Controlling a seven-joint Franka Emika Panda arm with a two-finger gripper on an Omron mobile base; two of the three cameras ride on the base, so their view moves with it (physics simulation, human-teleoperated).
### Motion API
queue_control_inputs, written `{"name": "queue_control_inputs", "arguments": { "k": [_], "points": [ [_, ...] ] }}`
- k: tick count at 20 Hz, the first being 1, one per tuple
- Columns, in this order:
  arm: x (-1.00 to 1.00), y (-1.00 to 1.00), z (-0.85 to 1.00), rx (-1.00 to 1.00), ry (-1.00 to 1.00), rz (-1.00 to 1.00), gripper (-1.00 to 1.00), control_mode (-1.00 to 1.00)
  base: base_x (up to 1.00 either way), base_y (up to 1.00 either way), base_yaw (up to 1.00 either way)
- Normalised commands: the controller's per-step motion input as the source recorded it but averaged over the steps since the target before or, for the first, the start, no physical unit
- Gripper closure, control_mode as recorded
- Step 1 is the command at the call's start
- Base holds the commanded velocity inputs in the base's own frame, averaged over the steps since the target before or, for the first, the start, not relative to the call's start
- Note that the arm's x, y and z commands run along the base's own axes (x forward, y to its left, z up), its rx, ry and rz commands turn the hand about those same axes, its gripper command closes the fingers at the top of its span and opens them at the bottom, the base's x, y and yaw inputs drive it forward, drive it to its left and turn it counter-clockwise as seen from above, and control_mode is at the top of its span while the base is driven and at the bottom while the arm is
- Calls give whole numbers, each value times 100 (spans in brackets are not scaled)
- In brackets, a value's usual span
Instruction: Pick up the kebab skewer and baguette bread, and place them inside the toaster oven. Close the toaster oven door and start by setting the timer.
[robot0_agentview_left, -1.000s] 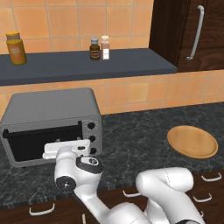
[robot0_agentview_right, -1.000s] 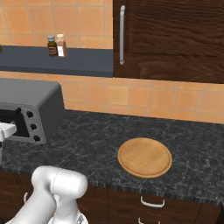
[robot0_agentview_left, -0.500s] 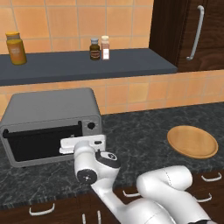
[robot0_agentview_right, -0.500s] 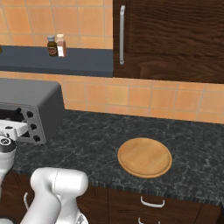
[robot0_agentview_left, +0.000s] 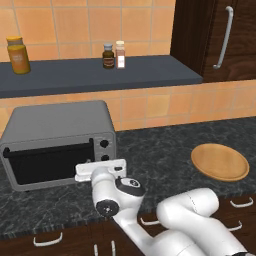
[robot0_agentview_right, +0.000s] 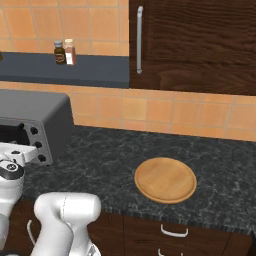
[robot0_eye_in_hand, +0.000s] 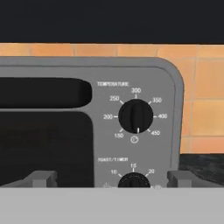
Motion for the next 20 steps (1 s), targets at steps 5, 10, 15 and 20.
{"name": "queue_control_inputs", "arguments": {
  "k": [5, 10, 15, 20],
  "points": [
    [0, -22, -24, 2, -2, 0, -100, -100, 0, 0, 0],
    [13, -16, -24, 5, -2, 4, -100, -100, 0, 0, 0],
    [27, 0, -15, 3, 0, 9, -100, -100, 0, 0, 0],
    [22, -3, -1, 2, 0, 4, -100, -100, 0, 0, 0]
  ]
}}
